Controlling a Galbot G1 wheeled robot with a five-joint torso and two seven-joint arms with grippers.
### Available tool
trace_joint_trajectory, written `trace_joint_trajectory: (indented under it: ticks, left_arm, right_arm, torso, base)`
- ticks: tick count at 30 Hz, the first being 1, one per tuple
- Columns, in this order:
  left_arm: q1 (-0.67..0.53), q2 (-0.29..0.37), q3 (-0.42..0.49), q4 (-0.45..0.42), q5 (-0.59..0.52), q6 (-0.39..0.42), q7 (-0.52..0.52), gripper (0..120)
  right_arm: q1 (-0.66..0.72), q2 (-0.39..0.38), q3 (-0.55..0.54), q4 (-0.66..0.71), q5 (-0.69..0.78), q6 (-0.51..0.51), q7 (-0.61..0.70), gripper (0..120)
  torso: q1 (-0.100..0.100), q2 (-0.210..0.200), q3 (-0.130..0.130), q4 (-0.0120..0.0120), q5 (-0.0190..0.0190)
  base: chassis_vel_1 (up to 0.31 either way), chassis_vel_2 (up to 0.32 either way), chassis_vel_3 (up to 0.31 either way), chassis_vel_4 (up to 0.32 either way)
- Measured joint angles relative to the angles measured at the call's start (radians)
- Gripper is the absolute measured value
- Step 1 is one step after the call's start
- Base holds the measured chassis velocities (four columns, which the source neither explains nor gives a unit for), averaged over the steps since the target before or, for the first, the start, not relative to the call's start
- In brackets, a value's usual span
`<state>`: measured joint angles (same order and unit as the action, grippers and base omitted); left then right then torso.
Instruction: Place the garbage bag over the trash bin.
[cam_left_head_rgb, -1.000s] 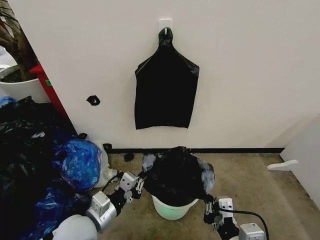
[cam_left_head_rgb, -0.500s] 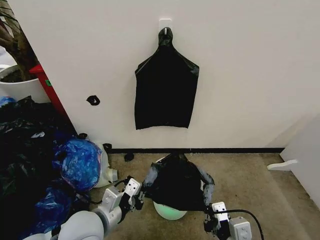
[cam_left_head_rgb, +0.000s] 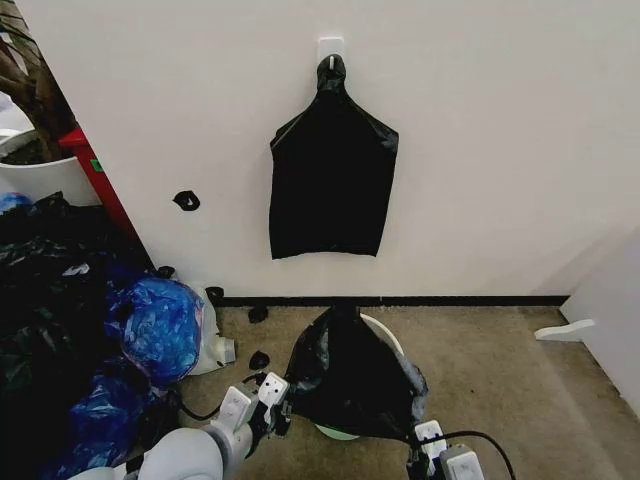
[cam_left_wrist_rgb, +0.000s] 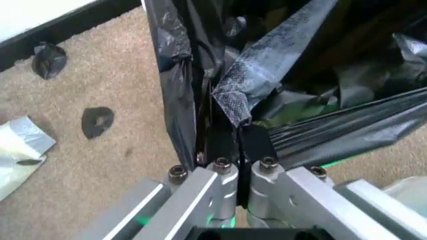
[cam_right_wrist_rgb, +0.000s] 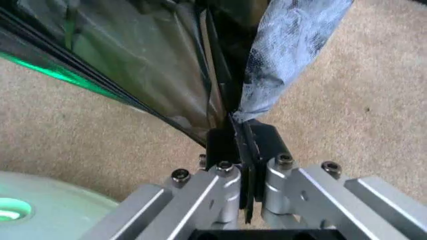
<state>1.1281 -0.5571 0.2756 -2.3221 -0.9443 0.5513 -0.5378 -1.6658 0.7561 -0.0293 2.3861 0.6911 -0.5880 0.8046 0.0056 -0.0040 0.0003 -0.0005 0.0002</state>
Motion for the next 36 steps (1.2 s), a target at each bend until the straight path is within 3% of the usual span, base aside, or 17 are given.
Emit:
trace_joint_trajectory:
  ticks: [9,17,21,26,28,29,34,36]
  left_arm:
    - [0.019,-0.079,0.000,0.116,0.019,-0.059,-0.013,0]
    - [0.052,-0.114,-0.025,0.159,0.022,-0.121,-0.032,0]
    - [0.110,-0.119,-0.087,0.149,0.024,-0.177,-0.042,3]
    - [0.162,-0.098,-0.156,0.089,0.024,-0.152,-0.060,16]
    - [0.190,-0.084,-0.193,0.049,0.018,-0.127,-0.087,28]
    - [0.207,-0.077,-0.214,0.028,0.015,-0.114,-0.104,33]
    - [0.261,-0.066,-0.273,-0.041,-0.016,-0.071,-0.185,48]
    - [0.298,-0.071,-0.312,-0.068,-0.037,-0.061,-0.221,59]
  right_arm:
    - [0.048,0.051,-0.017,-0.151,-0.118,0.058,-0.068,0]
    - [0.049,0.083,-0.012,-0.196,-0.141,0.090,-0.087,0]
    - [0.029,0.084,0.003,-0.177,-0.136,0.139,-0.119,19]
    - [-0.008,0.049,0.024,-0.107,-0.106,0.127,-0.120,32]
    - [-0.029,0.030,0.037,-0.059,-0.076,0.102,-0.104,39]
    - [-0.042,0.018,0.046,-0.026,-0.056,0.080,-0.090,49]
    - [-0.069,-0.006,0.072,0.078,0.018,-0.011,-0.028,62]
    - [-0.088,-0.015,0.081,0.115,0.055,-0.069,0.019,73]
  torso:
    - [0.000,0.000,0.000,0.0001,0.0001]
    - [0.000,0.000,0.000,0.0001,0.0000]
    - [0.000,0.000,0.000,0.0003,0.0000]
    - [0.000,0.000,0.000,0.0000,0.0000]
    - [0.000,0.000,0.000,0.0000,0.0000]
    - [0.000,0.000,0.000,0.0000,0.0000]
    - [0.000,0.000,0.000,0.0003,0.0002]
    - [0.000,0.000,0.000,0.0001,-0.0001]
  base:
    - [0.000,0.000,0.000,0.000]
    - [0.000,0.000,0.000,0.000]
    - [0.000,0.000,0.000,0.000]
    - [0.000,0.000,0.000,0.000]
    - [0.000,0.000,0.000,0.000]
    - [0.000,0.000,0.000,0.000]
    - [0.000,0.000,0.000,0.000]
    - [0.000,0.000,0.000,0.000]
